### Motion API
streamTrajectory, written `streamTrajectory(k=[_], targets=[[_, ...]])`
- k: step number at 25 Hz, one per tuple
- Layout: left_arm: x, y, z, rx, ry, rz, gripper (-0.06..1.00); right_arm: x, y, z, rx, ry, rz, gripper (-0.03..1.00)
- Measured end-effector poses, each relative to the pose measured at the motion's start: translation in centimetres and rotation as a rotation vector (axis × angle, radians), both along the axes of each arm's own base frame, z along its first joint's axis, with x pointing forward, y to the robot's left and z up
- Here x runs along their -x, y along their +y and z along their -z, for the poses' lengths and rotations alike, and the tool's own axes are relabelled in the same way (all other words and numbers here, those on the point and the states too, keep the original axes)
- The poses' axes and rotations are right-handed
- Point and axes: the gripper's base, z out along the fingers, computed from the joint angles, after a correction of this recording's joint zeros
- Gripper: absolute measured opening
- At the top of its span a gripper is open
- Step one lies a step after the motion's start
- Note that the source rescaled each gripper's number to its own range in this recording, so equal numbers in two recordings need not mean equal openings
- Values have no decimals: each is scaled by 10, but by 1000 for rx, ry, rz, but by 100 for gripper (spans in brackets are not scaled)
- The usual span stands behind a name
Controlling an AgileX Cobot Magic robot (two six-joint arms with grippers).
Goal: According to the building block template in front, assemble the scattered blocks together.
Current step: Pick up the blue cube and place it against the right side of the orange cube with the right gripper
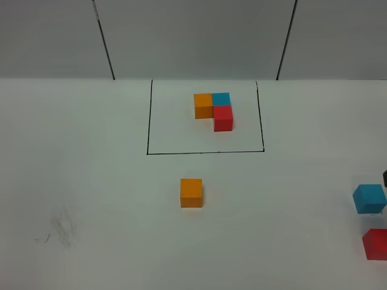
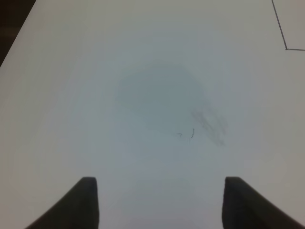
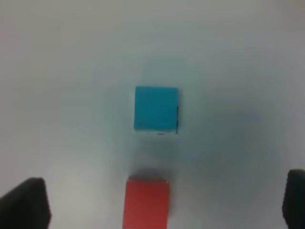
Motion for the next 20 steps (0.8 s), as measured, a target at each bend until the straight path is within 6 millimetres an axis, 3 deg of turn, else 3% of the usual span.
streamTrajectory(k=[4,10,20], targets=[[0,0,0,0,0,0,24,-38,-1,1,18,90,-34,100],[0,0,0,0,0,0,24,-76,2,7,-24,241,-55,99],[0,0,0,0,0,0,24,-101,-3,55,-22,384,-9,97]])
